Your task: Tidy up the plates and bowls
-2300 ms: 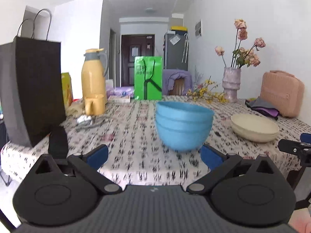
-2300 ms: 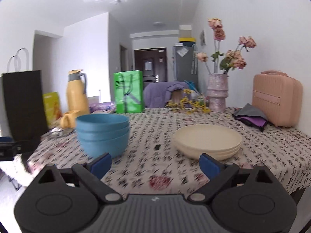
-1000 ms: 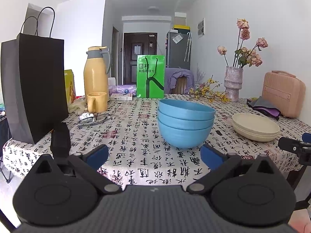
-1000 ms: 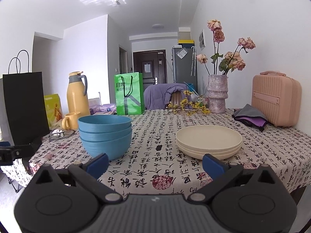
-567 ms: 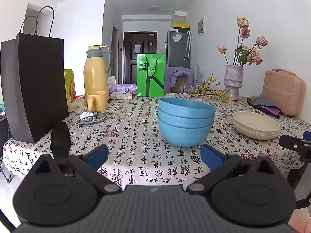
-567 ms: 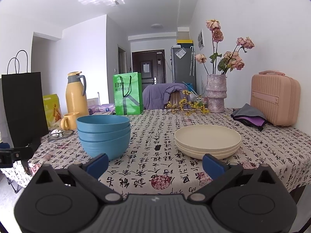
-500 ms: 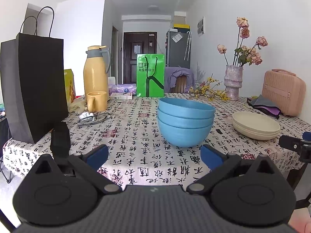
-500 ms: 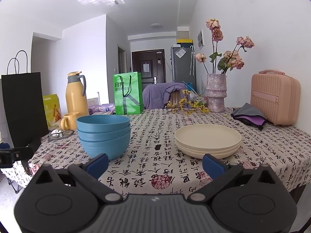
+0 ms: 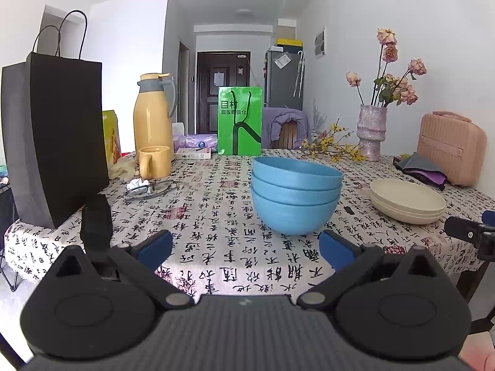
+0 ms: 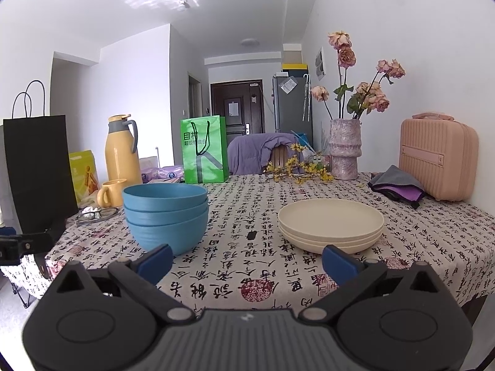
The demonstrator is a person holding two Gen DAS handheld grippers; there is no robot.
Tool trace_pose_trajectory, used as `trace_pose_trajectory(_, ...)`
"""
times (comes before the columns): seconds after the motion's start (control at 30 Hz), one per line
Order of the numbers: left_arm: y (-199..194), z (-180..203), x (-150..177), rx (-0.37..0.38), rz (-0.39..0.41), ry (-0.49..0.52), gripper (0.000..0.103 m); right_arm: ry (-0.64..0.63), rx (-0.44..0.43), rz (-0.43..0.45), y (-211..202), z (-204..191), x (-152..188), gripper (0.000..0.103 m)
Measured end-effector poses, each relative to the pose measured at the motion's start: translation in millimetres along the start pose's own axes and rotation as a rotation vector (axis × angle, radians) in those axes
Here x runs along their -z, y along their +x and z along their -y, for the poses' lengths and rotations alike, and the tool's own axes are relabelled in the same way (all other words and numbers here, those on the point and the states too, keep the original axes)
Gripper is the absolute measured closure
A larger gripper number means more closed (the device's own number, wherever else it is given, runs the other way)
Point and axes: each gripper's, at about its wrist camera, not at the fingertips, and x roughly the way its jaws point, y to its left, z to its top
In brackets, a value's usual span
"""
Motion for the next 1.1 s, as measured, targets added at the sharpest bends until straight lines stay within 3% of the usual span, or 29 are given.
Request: trace_pose_trajectory(1.1, -5, -2, -9, 0.005, 0.033, -0.010, 0.000, -0.035, -0.005, 0.057, -8, -7, -8, 0.000)
